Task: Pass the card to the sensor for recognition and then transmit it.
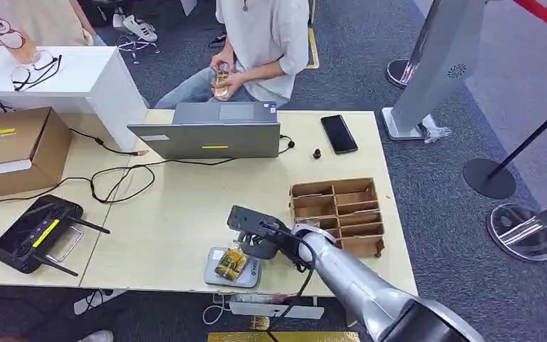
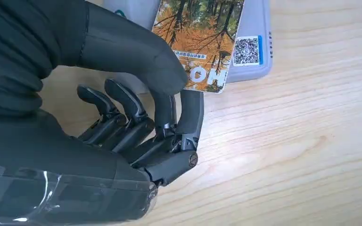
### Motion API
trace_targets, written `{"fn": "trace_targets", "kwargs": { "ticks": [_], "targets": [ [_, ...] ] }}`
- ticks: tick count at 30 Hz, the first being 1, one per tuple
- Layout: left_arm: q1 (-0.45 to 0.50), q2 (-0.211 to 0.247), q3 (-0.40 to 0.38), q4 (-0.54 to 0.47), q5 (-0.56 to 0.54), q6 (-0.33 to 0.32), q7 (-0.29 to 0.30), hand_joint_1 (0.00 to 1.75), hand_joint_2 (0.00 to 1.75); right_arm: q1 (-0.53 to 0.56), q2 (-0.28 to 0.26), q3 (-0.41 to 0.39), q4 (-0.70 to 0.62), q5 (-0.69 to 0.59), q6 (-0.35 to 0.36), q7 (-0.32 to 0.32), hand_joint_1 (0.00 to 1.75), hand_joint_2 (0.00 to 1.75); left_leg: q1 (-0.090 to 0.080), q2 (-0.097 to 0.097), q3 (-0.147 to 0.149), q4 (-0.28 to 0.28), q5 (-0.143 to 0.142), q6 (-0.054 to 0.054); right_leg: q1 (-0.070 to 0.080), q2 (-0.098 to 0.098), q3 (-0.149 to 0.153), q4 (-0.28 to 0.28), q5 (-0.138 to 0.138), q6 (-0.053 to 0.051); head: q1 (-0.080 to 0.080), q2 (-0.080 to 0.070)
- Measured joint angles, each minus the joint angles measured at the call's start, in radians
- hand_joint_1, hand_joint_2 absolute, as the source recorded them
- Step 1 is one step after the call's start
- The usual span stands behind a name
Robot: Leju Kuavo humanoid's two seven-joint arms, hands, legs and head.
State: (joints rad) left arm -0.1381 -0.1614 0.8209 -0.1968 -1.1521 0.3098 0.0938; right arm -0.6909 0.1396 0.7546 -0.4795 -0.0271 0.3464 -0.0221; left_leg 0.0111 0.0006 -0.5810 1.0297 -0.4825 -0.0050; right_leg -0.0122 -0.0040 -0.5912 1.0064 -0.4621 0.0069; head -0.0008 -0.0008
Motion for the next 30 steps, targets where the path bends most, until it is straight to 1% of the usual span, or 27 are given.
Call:
{"fn": "trace_targets", "kwargs": {
  "ticks": [7,18,23,26,30],
  "targets": [
    [-0.005,0.001,-0.010,0.000,-0.009,-0.004,0.001,0.00,0.00,0.013,-0.026,-0.018,-0.044,-0.011,-0.004,-0.018,1.75,1.75,0.000,0.000,0.000,0.000,0.000,0.000,0.000,0.000,0.000,0.000,0.000,0.000,0.000,0.000],
    [-0.005,0.006,-0.016,0.000,-0.006,-0.005,-0.004,0.00,0.00,0.023,-0.062,-0.039,-0.165,-0.044,-0.005,-0.027,1.75,1.75,0.000,0.000,0.000,0.000,0.000,0.000,0.000,0.000,0.000,0.000,0.000,0.000,0.000,0.000],
    [-0.004,0.006,-0.016,0.000,0.000,-0.005,-0.013,0.00,0.00,0.027,-0.077,-0.043,-0.224,-0.058,-0.035,-0.042,1.75,1.75,0.000,0.000,0.000,0.000,0.000,0.000,0.000,0.000,0.000,0.000,0.000,0.000,0.000,0.000],
    [-0.003,0.006,-0.016,0.000,0.000,-0.005,-0.016,0.00,0.00,0.037,-0.090,-0.048,-0.275,-0.074,-0.056,-0.056,1.75,1.75,0.000,0.000,0.000,0.000,0.000,0.000,0.000,0.000,0.000,0.000,0.000,0.000,0.000,0.000],
    [-0.003,0.007,-0.016,0.000,0.000,-0.005,-0.019,0.00,0.00,0.056,-0.109,-0.050,-0.353,-0.099,-0.083,-0.057,1.75,1.75,0.000,0.000,0.000,0.000,0.000,0.000,0.000,0.000,0.000,0.000,0.000,0.000,0.000,0.000]
  ]
}}
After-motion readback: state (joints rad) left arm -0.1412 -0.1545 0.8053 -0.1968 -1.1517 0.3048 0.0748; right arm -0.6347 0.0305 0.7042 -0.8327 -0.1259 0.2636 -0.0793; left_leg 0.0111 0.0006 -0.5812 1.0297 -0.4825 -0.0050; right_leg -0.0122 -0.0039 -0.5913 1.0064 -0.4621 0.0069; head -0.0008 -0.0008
